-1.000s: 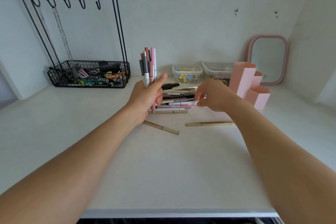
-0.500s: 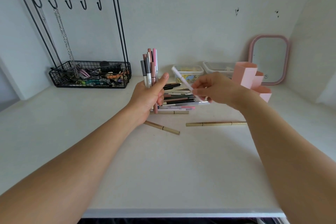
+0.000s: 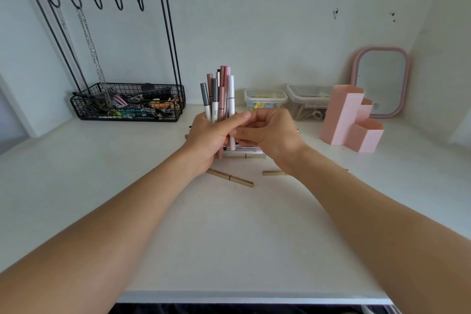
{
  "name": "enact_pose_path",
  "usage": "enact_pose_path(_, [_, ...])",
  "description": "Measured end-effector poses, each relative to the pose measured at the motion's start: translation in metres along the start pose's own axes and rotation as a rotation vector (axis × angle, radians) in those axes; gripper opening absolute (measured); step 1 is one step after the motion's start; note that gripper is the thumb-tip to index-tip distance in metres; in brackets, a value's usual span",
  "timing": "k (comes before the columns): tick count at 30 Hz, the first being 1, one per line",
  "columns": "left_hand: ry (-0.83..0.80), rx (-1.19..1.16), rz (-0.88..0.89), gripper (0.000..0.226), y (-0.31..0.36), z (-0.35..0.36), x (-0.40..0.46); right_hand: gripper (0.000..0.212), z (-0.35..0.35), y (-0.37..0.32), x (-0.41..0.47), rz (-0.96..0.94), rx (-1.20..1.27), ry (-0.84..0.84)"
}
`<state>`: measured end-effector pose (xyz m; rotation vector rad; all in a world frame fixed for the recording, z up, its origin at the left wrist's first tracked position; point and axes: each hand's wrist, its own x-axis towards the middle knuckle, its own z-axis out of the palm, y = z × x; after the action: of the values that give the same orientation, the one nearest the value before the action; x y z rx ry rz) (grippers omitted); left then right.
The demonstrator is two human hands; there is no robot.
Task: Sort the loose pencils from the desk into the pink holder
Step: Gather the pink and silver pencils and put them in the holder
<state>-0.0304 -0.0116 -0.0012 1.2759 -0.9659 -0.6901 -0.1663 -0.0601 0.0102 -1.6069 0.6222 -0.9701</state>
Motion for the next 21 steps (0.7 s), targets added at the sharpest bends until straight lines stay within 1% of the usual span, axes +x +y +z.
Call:
enact_pose_path(2, [0.018,0.007,-0.014,0.039,-0.001,0.002,0.0,0.033,0.001,-0.001,-0.002,0.021,0.024,-0.009])
enact_pose_path(3, [0.02,0.009,-0.022,0.037,-0.002,0.002,0.002,0.031,0.0,-0.002,-0.001,0.036,0.027,-0.032])
enact_pose_path(5, [0.027,0.013,-0.027,0.023,-0.002,0.002,0.004,0.02,-0.005,-0.006,0.001,0.058,-0.059,-0.041])
enact_pose_path(6, [0.032,0.007,-0.021,0.018,-0.002,0.001,0.005,0.016,-0.011,-0.008,0.004,0.048,-0.17,-0.018])
enact_pose_path(8, [0.03,-0.015,-0.003,0.02,-0.001,-0.001,0.005,0.012,-0.026,-0.009,0.013,-0.014,-0.516,0.022])
enact_pose_path(10, [0.037,-0.039,0.011,0.022,0.001,-0.003,0.005,0.01,-0.04,-0.008,0.018,-0.04,-0.797,-0.059])
enact_pose_path(11, [0.041,-0.056,0.015,0.022,0.001,-0.003,0.005,0.01,-0.045,-0.006,0.019,-0.03,-0.862,-0.121])
enact_pose_path(14, [0.046,-0.081,0.022,0.026,0.0,-0.005,0.007,0.011,-0.046,-0.002,0.016,-0.01,-0.935,-0.222])
enact_pose_path(18, [0.037,-0.079,0.017,0.027,-0.001,-0.007,0.009,0.012,-0.042,0.002,0.016,0.01,-0.954,-0.249])
enact_pose_path(21, [0.082,-0.091,-0.009,0.029,-0.002,-0.005,0.011,0.013,-0.043,0.004,0.018,0.05,-0.925,-0.26])
